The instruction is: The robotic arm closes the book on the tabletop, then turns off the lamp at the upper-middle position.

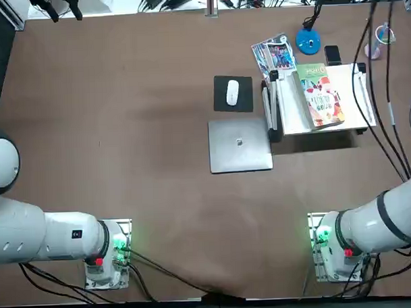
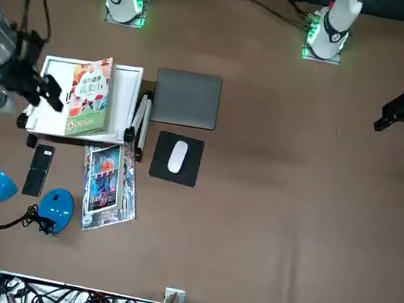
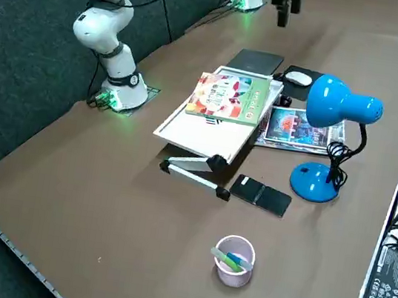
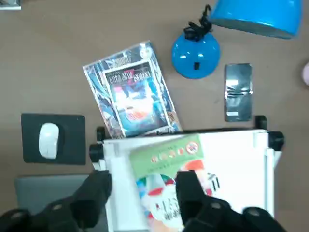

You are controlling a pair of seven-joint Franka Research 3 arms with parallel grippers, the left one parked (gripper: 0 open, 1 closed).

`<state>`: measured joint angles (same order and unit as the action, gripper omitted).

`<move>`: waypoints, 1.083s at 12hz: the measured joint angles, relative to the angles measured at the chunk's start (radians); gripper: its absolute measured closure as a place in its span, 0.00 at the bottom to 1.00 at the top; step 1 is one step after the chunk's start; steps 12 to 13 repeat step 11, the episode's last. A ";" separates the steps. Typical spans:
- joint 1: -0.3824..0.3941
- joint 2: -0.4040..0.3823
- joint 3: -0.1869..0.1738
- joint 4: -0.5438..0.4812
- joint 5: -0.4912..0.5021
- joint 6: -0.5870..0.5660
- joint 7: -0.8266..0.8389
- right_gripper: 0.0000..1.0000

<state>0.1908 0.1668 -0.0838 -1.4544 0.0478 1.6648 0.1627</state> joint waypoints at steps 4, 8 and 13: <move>-0.093 -0.096 0.001 -0.038 0.001 -0.075 -0.073 0.00; -0.180 -0.168 0.053 -0.109 -0.015 -0.079 -0.083 0.00; -0.189 -0.186 0.068 -0.140 -0.030 -0.079 -0.083 0.00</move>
